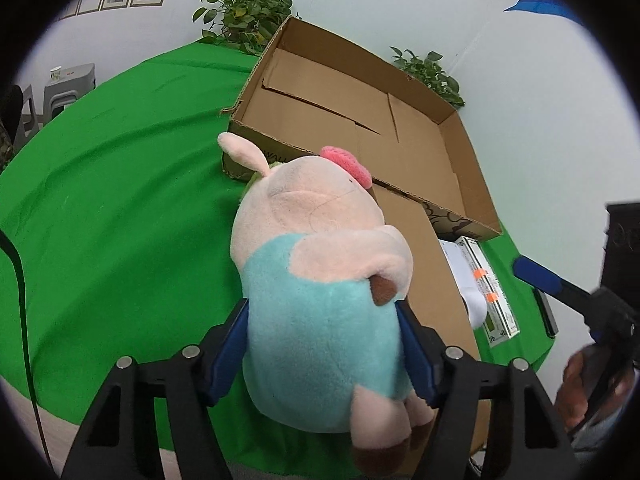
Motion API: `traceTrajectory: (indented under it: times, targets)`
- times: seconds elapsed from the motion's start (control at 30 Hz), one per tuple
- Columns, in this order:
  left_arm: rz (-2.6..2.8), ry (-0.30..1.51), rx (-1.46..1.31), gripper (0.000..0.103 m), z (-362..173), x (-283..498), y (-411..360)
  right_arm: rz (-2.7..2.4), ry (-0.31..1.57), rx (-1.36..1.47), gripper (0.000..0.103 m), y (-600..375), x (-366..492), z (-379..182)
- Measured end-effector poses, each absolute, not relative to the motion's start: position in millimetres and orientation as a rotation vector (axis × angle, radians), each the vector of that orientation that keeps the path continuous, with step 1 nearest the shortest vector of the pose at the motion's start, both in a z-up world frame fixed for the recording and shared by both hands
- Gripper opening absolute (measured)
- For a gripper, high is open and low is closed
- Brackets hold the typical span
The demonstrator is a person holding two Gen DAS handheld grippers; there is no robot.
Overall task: Organize objects
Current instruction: 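Grasp the plush pig with the left gripper and lift it, then carry the plush pig with the left gripper over the cardboard tray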
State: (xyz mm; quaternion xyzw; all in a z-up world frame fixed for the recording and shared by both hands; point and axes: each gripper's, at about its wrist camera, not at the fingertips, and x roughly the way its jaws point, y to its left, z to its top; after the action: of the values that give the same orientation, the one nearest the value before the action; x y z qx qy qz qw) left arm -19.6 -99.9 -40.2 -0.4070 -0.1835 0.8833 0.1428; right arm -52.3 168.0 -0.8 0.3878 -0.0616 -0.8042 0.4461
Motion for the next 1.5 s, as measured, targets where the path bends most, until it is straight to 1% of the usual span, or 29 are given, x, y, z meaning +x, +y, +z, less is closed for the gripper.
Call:
traceTrajectory:
  times: [0.17,0.43,0.63,0.67,0.7,0.77,0.87,0.97,1.07,1.13,1.27,1.4,1.5]
  targets:
    - [2.573,-0.514,-1.123,0.065,-37.5,5.4,-120.4,-1.845,-0.101,1.038,0.103,98.3,-56.8,-3.3]
    - [2.598,-0.646,-1.066,0.062,-45.4,49.4,-166.2,-1.688,-0.039,1.288,0.102,7.5,-64.5,-42.8]
    - [2.580,-0.731,-1.046,0.060,-53.5,63.7,-180.0,-1.645,0.003,1.364,0.100,-27.8,-49.6,-62.3]
    - [2.581,-0.715,-1.042,0.059,-53.0,64.8,-179.2,-1.640,0.015,1.370,0.095,-32.5,-46.4,-67.3]
    - [2.591,-0.683,-1.040,0.059,-51.4,64.8,-177.1,-1.662,0.039,1.358,0.094,-37.4,-44.7,-72.8]
    - [2.600,-0.660,-1.038,0.058,-50.1,60.4,-175.4,-1.705,0.070,1.315,0.083,-39.3,-34.9,-70.7]
    - [2.605,-0.642,-1.033,0.057,-44.6,57.8,-173.9,-1.749,0.043,1.279,0.074,-31.2,-24.3,-62.5]
    - [2.630,-0.556,-1.007,0.057,-27.7,50.4,-160.6,-1.811,-0.009,1.209,0.071,-16.9,-18.7,-43.6]
    - [2.645,-0.457,-0.917,0.057,1.0,33.2,-146.4,-1.886,-0.053,1.098,0.070,6.1,-23.2,-8.7]
    - [2.655,-0.359,-0.824,0.057,29.5,11.9,-133.2,-1.962,-0.070,0.995,0.070,22.9,-33.9,23.1]
    - [2.640,-0.229,-0.622,0.057,82.9,-34.3,-109.6,-2.126,-0.068,0.777,0.070,62.8,-56.9,99.9]
    - [2.608,-0.128,-0.498,0.057,123.6,-78.1,-85.6,-2.224,-0.081,0.654,0.070,107.8,-81.1,154.2]
    - [2.572,-0.105,-0.494,0.057,138.6,-110.1,-75.8,-2.268,-0.090,0.637,0.069,125.3,-109.5,171.7]
